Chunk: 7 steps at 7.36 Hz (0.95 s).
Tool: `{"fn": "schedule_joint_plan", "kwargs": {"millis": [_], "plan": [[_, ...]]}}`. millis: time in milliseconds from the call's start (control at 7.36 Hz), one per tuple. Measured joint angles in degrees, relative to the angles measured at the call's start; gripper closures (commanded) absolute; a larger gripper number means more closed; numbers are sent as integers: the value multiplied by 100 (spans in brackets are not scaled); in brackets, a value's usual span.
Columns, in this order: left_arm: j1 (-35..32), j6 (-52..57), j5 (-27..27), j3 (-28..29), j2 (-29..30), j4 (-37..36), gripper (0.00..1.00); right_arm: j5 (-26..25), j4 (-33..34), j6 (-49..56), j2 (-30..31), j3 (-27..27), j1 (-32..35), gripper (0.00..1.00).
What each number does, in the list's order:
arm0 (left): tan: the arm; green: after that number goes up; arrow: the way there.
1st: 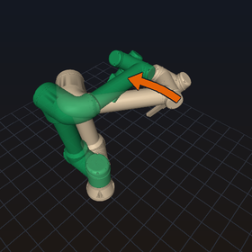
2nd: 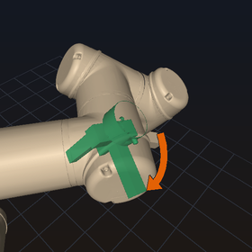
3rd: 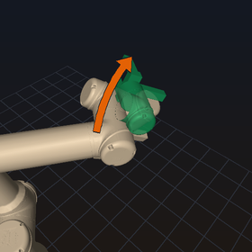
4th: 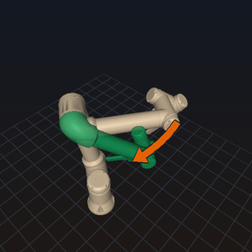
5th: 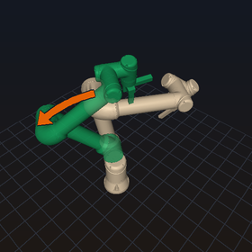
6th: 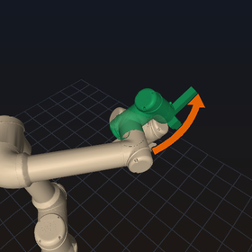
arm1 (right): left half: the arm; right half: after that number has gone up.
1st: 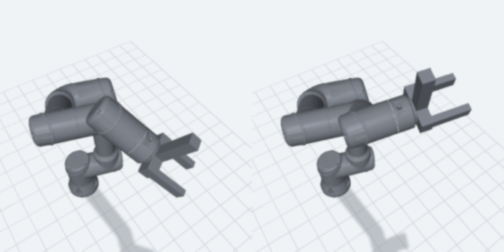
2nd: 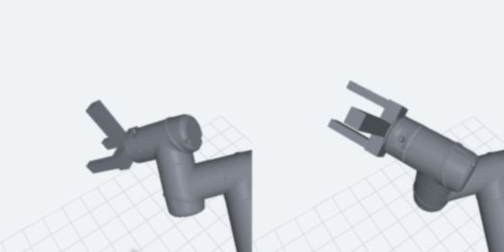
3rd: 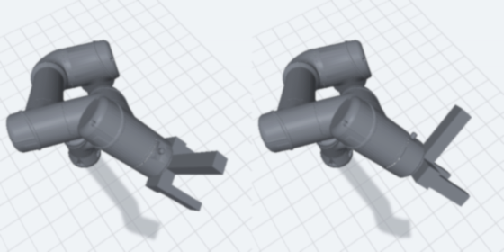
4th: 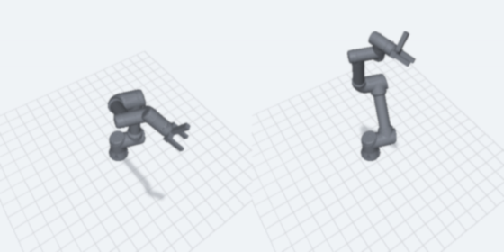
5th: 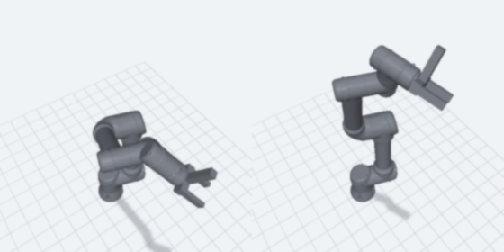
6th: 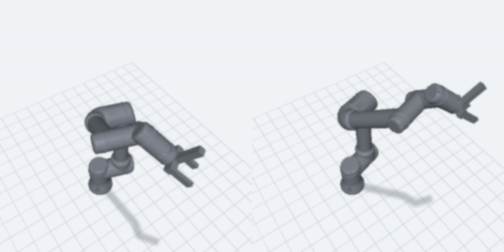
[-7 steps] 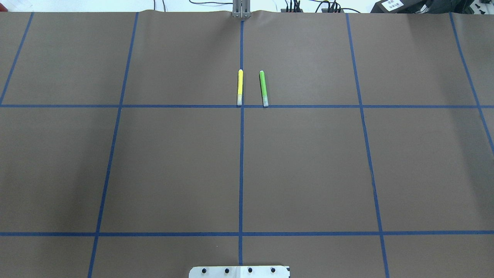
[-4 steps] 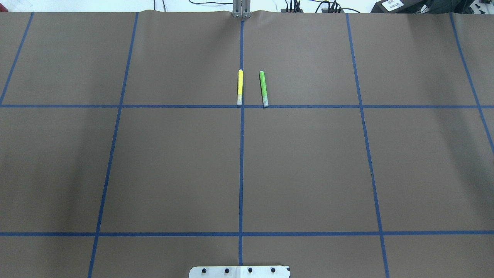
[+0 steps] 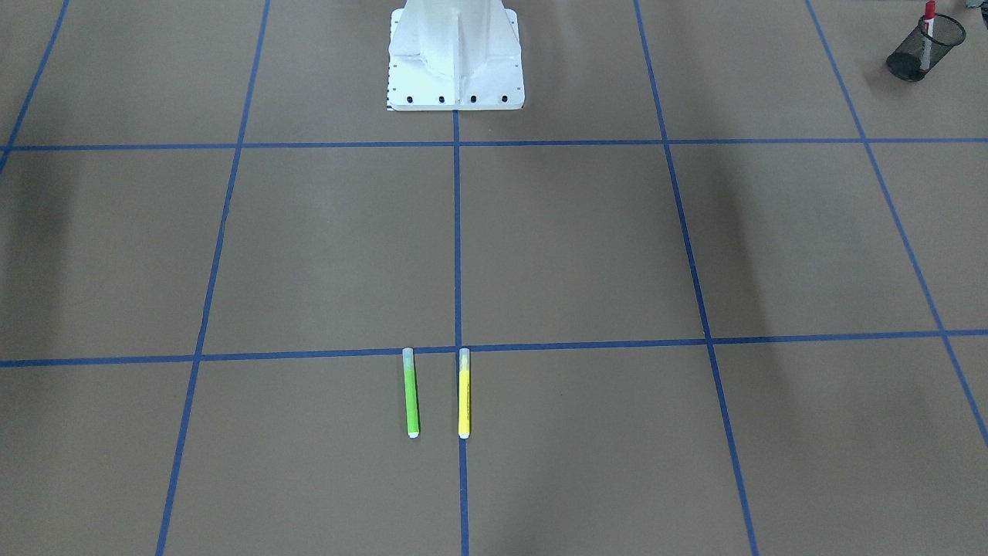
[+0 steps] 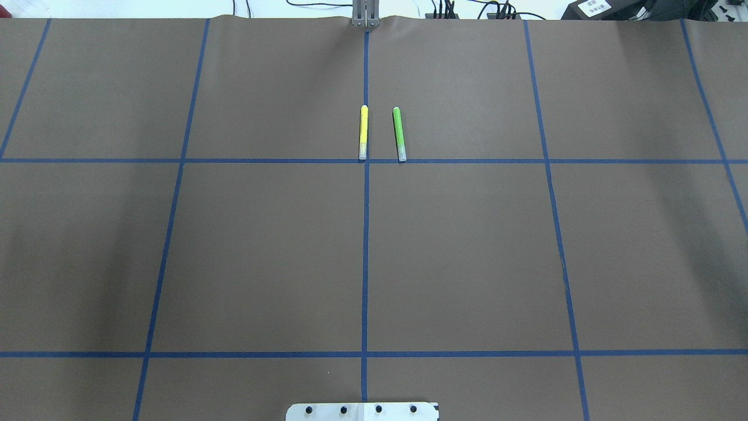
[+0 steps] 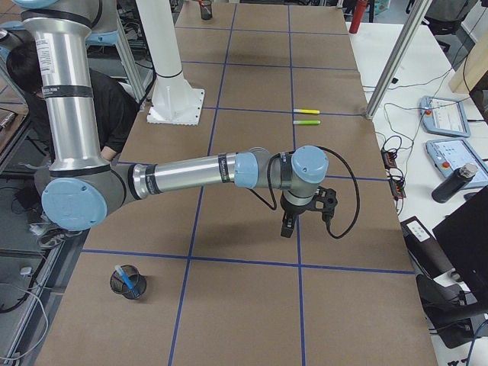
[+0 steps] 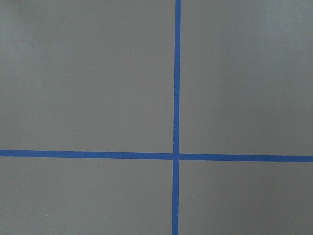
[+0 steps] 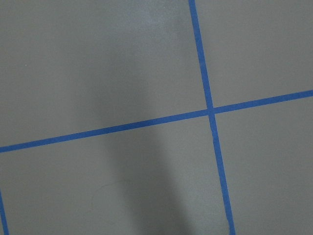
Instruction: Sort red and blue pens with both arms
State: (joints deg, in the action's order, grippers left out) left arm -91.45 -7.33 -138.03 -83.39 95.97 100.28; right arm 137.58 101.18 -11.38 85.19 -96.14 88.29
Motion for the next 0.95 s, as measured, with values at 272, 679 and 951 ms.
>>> {"fn": "schedule_joint_plan", "kwargs": {"millis": [272,679,951], "plan": [[-1,19,9,-9,-58,8,0,-175,-2,393,165,26,-2,0],[0,-3,21,-109,-106,0,0,-203,-2,801,443,22,121,0],[31,-124,116,-202,-73,-20,0,-199,-2,944,550,3,220,0]]}}
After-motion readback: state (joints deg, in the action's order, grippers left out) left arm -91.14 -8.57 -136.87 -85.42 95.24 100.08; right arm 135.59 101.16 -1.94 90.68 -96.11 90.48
